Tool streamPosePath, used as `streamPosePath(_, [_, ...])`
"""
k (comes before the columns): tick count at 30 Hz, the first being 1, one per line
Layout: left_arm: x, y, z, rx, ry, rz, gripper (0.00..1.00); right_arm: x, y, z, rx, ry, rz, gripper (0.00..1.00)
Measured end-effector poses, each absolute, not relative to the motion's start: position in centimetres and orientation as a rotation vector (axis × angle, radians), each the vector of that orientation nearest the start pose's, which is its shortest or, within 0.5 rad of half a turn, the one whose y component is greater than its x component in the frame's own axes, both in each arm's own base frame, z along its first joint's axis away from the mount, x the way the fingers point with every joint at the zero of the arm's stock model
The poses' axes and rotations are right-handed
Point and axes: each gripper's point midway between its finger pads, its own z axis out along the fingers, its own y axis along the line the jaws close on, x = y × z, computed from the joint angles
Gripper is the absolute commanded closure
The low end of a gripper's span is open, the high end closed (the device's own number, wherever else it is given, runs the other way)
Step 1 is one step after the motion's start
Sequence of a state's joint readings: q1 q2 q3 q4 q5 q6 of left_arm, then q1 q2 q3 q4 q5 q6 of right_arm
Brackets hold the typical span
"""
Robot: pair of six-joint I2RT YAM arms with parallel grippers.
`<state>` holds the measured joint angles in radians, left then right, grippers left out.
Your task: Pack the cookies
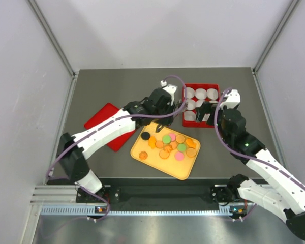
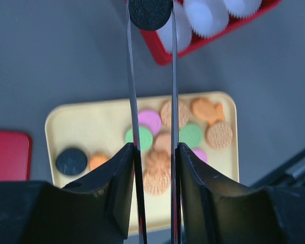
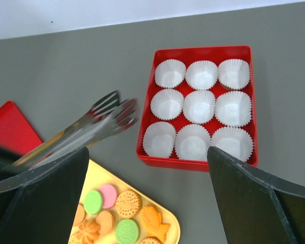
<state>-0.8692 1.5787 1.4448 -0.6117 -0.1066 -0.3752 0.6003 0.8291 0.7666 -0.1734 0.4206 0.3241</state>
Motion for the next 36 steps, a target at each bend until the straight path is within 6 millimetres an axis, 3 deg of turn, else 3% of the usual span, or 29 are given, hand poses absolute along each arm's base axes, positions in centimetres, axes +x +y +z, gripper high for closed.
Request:
streamPosePath(10, [37.1, -39.3, 18.4, 0.536, 2.196, -0.390, 0.62, 27.9, 11.3, 28.1, 0.082, 1.764, 0.269, 0.00])
streamPosePath(18, [42.5, -41.0, 16.4, 0.496, 2.164, -0.300, 0.61, 26.9, 10.4, 28.3, 0.087, 1.762, 0.259, 0.00])
streamPosePath(23, [43.3, -40.1, 15.4, 0.488, 2.181, -0.256, 0.61, 26.7, 10.1, 28.1, 0.082, 1.771, 0.245, 0.00])
streamPosePath(36, [43.4, -40.0, 15.5, 0.489, 2.181, -0.260, 0.60, 26.6, 10.0, 27.8, 0.080, 1.780, 0.237, 0.00])
